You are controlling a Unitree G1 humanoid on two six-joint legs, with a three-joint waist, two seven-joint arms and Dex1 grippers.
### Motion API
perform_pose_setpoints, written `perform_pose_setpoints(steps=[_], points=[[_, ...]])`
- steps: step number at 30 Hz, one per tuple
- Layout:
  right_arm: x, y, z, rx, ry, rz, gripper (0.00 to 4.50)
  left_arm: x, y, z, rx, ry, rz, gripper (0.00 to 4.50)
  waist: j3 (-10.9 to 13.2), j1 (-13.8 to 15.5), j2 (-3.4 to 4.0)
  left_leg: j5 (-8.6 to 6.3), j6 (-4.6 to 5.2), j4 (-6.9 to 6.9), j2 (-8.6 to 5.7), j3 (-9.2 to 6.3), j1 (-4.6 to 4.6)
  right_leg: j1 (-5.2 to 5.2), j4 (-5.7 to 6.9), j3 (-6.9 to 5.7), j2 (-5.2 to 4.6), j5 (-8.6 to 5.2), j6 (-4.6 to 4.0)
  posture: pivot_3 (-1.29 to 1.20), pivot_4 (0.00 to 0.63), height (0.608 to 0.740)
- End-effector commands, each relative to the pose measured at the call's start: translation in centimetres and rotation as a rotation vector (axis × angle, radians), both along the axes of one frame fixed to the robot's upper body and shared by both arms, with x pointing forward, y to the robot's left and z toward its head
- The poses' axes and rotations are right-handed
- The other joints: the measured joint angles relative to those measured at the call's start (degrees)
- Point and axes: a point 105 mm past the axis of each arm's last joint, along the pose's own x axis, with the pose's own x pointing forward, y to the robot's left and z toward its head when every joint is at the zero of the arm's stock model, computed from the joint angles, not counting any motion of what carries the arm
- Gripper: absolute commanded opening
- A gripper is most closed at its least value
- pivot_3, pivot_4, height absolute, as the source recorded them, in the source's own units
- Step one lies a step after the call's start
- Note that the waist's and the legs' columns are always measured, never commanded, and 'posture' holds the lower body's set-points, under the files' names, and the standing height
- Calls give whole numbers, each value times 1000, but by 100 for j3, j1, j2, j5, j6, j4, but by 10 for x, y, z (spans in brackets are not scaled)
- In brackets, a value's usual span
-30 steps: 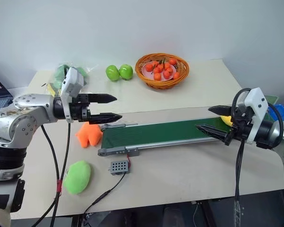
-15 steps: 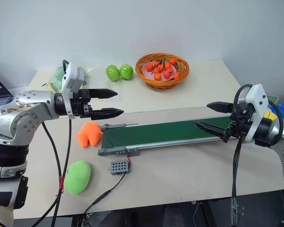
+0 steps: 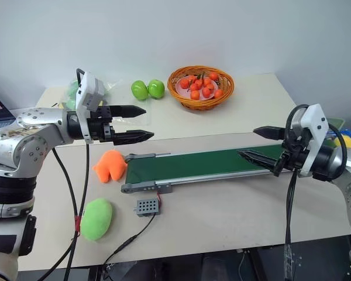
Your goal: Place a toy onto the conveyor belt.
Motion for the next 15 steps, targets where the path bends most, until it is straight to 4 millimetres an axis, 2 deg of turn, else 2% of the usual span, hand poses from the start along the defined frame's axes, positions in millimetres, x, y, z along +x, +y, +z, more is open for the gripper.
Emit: perform_pose_setpoints(steps=[1,15], points=[[-2,5,14,-2,-64,26,4500,-3,5,11,0,-49,11,4469,0,0,0,0,0,0,0,0,0,0,0,0,0,0,0,0,150,740],[8,12,12,-5,-56,68,4500,-5,25,7,-36,6,81,4469,0,-13,0,0,0,0,0,0,0,-1,0,0,0,0,0,0,150,740]])
